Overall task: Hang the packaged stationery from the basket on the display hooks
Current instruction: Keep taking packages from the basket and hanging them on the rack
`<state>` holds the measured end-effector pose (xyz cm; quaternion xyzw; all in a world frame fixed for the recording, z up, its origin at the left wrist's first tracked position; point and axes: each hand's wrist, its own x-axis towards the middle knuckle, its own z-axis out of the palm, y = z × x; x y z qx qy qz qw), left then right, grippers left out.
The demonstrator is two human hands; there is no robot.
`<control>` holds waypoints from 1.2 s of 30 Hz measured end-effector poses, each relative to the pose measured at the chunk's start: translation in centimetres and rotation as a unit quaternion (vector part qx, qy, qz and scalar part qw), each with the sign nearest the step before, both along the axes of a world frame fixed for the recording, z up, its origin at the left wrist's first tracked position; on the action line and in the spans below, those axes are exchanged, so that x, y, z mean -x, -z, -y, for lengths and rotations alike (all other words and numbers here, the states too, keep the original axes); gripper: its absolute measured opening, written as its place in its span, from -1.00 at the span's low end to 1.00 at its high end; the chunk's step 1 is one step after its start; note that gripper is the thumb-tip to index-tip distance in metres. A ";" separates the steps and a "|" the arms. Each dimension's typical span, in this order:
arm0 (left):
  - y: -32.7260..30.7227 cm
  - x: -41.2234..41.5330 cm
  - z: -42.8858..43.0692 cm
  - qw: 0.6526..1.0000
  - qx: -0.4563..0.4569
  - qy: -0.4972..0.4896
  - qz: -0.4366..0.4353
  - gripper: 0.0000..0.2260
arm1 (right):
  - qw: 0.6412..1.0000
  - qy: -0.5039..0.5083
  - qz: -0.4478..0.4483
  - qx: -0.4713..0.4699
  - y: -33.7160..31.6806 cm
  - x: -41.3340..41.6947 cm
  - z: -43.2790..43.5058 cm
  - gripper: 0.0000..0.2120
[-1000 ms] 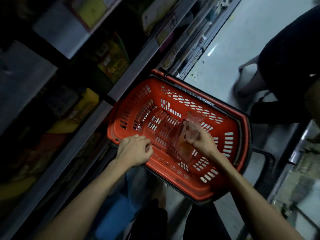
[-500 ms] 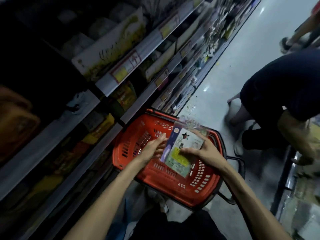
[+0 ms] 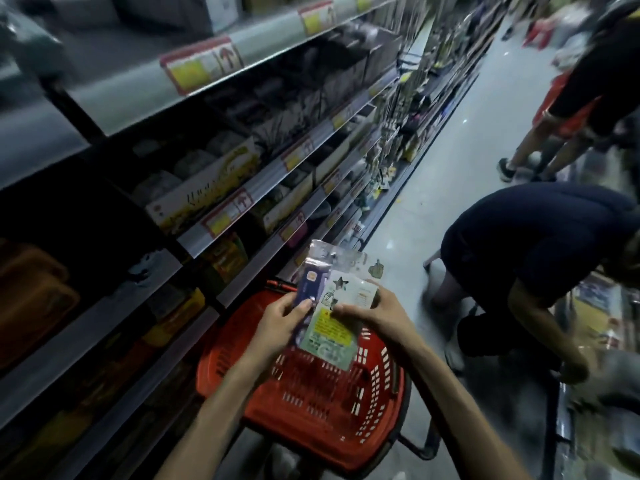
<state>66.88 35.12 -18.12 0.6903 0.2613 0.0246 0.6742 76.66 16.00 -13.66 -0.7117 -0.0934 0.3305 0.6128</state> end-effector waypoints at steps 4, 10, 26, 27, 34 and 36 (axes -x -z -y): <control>-0.7 0.4 0.6 0.997 0.004 -0.073 0.018 -0.90 | 0.994 0.111 -0.015 0.004 -0.1 -0.2 1.0 -0.78; -1.7 1.2 1.3 0.988 0.037 -0.146 0.025 -0.71 | 0.981 0.167 0.089 0.047 -1.0 -0.1 1.9 -0.87; 2.1 0.7 4.6 0.966 0.225 -0.106 0.068 -0.79 | 0.911 0.035 0.365 0.189 1.8 6.4 -1.9 -0.70; 2.7 0.8 4.6 0.966 0.229 -0.105 0.066 -0.79 | 0.908 0.061 0.363 0.200 2.0 6.1 -1.3 -0.72; 5.1 3.3 8.8 0.978 0.202 -0.052 -0.003 -0.87 | 0.949 0.108 0.165 0.246 4.0 6.0 3.1 -0.60; 5.6 4.5 10.6 0.975 0.217 -0.038 -0.013 -0.73 | 0.954 0.140 0.104 0.243 5.3 6.8 5.2 -0.60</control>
